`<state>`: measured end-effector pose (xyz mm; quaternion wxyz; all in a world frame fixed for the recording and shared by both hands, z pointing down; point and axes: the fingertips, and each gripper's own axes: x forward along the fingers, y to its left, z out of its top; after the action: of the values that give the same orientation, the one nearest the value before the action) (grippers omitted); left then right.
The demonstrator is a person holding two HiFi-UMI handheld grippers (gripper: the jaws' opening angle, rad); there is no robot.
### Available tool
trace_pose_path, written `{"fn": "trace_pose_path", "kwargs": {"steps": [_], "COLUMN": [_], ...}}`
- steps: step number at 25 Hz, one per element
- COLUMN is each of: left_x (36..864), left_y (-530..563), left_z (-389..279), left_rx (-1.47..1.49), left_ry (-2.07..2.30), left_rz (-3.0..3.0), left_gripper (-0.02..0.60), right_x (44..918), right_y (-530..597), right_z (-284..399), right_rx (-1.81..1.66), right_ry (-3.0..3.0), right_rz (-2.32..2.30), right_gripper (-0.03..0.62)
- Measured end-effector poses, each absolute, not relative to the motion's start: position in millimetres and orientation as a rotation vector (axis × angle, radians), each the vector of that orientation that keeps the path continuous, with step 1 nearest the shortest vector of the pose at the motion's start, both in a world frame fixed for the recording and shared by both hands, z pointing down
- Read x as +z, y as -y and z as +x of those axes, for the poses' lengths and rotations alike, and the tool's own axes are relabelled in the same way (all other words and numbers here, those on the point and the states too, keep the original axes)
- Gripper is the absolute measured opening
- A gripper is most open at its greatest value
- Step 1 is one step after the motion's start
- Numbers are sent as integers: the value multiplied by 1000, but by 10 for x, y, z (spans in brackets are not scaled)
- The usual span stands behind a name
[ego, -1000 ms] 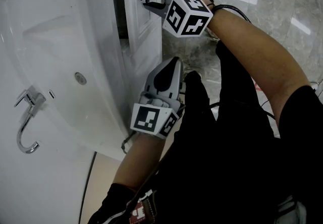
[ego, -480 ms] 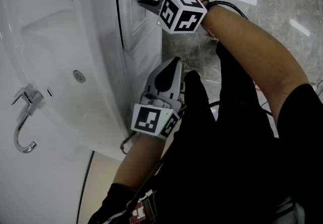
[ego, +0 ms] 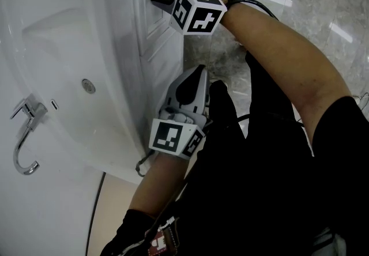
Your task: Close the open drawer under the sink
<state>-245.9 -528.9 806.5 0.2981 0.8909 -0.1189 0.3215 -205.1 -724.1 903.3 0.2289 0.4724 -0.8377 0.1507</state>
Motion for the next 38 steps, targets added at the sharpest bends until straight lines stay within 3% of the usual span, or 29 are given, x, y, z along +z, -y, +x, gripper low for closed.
{"fn": "trace_pose_path", "kwargs": {"steps": [17,28,38], "left_x": [7554,6505,5637], "left_y": [5422,5783,6215], "left_z": [-2524,-2775,-3526], "left_rx": [770,598,543], "left_ry": [372,501,748], "left_rz": [2407,2482,2566], "left_gripper": [-2,-2,-2], "right_x": [9022,8029,6759], "right_y": [6831,6248,6264], "right_z": [-1916,-1848,-2011], "right_rx": [494,499,404], "right_ry": [2219,2238,2282], "right_rz": [1296,1304,1277], "right_gripper": [120,116,4]}}
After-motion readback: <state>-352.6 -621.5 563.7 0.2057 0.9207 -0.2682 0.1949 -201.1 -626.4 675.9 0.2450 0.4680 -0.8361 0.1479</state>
